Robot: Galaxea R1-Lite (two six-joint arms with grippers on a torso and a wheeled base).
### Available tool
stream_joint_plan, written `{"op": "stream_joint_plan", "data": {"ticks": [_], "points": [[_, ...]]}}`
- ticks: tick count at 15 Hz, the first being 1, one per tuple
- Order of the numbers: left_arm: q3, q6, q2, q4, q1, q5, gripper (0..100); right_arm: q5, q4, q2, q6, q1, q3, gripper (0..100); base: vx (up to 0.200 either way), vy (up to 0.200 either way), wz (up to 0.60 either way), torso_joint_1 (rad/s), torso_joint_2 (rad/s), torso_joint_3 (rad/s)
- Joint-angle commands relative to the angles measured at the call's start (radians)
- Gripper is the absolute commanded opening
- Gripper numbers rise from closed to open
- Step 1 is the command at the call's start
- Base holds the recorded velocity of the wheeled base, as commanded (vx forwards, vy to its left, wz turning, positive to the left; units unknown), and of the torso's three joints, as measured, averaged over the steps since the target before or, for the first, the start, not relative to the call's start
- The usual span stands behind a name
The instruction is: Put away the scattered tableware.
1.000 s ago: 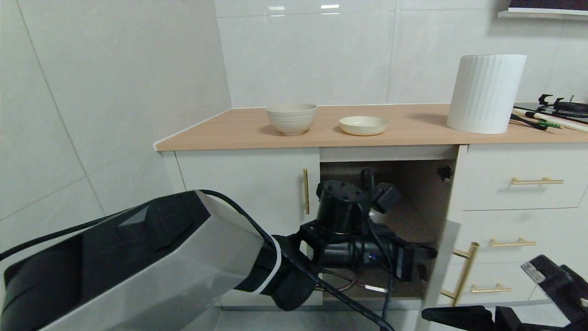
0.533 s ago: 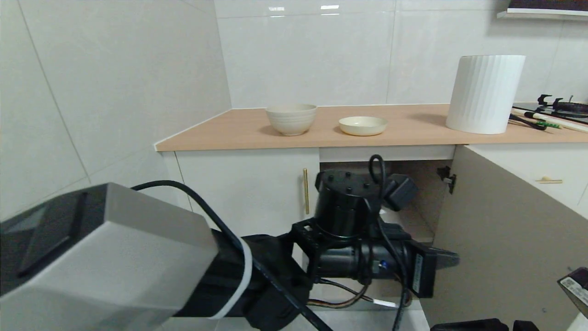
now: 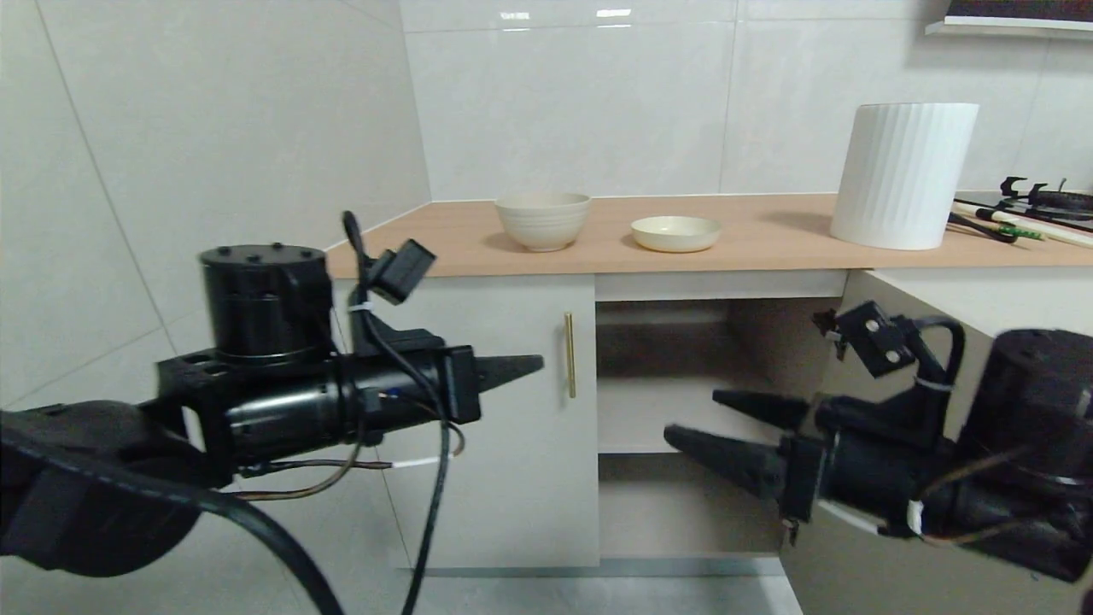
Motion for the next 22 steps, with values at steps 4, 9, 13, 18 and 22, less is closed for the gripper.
{"op": "stream_joint_plan", "data": {"ticks": [4, 9, 13, 18, 22], "points": [[0.093, 0.024, -0.179, 0.024, 0.242, 0.000, 0, -0.283, 0.559, 0.176, -0.133, -0.140, -0.596, 100, 0.000, 0.000, 0.00, 0.000, 0.00, 0.000], [0.060, 0.024, -0.147, 0.018, 0.245, 0.003, 100, -0.269, 0.645, 0.095, -0.125, -0.140, -0.565, 100, 0.000, 0.000, 0.00, 0.000, 0.00, 0.000], [0.030, 0.013, -0.141, -0.062, 0.249, 0.156, 100, -0.274, 0.892, -0.011, -0.125, -0.140, -0.631, 100, 0.000, 0.000, 0.00, 0.000, 0.00, 0.000], [0.027, 0.013, -0.131, -0.074, 0.249, 0.179, 100, -0.275, 0.947, -0.036, -0.124, -0.142, -0.651, 100, 0.000, 0.000, 0.00, 0.000, 0.00, 0.000], [0.024, 0.015, -0.150, -0.071, 0.249, 0.195, 100, -0.269, 0.947, -0.049, -0.124, -0.140, -0.648, 100, 0.050, 0.000, 0.00, 0.002, 0.00, 0.002]]}}
